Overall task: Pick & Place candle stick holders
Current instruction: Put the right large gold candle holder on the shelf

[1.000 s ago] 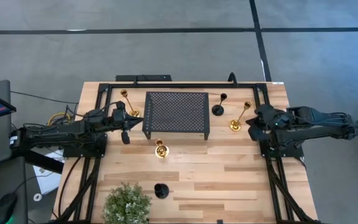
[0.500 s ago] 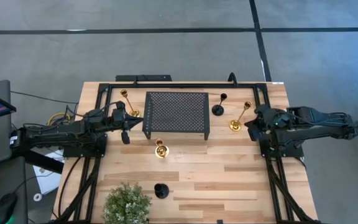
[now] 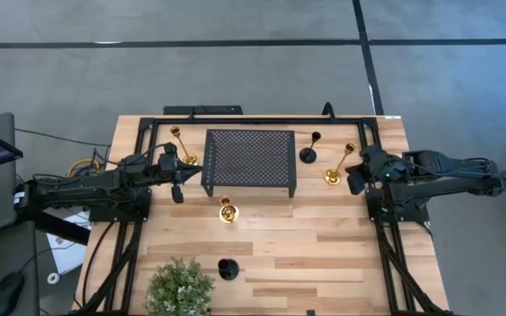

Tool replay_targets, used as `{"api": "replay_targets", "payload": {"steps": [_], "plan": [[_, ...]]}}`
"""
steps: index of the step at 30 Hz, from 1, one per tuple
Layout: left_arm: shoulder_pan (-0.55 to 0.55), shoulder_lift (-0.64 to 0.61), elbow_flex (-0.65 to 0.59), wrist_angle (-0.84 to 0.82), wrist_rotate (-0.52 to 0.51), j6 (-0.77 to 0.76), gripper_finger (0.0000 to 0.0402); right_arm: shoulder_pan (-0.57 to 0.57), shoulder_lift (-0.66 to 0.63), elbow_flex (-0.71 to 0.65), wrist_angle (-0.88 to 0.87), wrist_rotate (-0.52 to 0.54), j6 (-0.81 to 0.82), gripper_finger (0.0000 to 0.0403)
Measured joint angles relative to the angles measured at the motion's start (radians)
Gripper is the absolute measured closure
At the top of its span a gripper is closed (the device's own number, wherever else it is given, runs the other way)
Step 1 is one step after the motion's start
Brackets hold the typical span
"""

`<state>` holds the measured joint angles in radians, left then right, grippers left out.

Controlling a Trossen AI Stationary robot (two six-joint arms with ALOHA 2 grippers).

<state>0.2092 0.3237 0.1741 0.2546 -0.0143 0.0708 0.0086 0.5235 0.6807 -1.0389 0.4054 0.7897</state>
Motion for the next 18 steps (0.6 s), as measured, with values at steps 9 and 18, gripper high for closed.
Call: {"api": "replay_targets", "payload": {"steps": [9, 18], "plan": [[0.0, 0.0, 0.0, 0.0, 0.0, 0.0, 0.0394, -0.015, 0.121, 0.0, 0.0, 0.096, -0.003, 0.0258], [0.0, 0.0, 0.0, 0.0, 0.0, 0.0, 0.0394, -0.061, 0.165, 0.0, 0.004, 0.221, -0.003, 0.0197]]}}
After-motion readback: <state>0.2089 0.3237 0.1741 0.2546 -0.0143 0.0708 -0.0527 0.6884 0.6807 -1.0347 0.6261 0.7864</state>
